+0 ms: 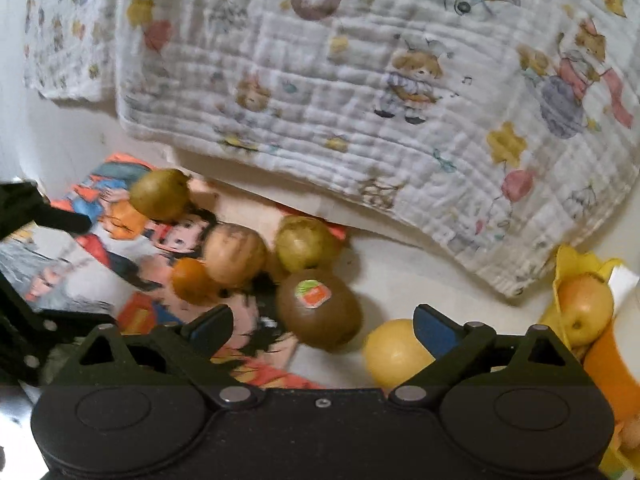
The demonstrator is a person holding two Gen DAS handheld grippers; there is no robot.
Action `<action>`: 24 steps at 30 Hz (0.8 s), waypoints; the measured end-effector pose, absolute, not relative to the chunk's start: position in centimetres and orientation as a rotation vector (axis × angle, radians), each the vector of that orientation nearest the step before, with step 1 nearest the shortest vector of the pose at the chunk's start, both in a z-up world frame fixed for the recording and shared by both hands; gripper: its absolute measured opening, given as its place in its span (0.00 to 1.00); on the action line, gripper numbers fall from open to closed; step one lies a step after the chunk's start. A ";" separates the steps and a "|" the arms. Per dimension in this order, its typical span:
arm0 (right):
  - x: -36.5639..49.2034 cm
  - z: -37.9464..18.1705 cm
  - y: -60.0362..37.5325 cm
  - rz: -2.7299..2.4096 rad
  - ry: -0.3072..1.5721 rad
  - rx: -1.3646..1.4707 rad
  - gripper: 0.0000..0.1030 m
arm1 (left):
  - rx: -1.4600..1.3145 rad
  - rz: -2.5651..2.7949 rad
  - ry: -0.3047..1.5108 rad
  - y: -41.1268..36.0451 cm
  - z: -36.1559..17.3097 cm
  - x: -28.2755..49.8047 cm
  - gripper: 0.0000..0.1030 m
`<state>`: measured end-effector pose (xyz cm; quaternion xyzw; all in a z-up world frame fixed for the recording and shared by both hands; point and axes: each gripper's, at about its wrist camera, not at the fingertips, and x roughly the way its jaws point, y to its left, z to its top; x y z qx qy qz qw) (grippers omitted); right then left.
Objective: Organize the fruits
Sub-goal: 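Grasp a tangerine with the left tool while the right tool approaches the kiwi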
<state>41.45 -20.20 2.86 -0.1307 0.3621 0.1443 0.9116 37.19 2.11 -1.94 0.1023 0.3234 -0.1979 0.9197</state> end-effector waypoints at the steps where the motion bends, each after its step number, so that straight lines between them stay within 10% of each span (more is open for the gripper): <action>1: 41.7 2.6 -20.4 0.294 0.745 -0.283 0.91 | 0.202 -0.421 0.668 2.0 -2.2 37.6 0.99; 12: 42.9 0.6 -19.8 0.388 0.761 -0.456 0.84 | 0.131 -0.477 0.684 1.5 -3.2 40.9 0.94; 24: 44.9 -1.9 -17.8 0.405 0.794 -0.531 0.67 | 0.060 -0.480 0.730 1.0 -4.2 43.1 0.63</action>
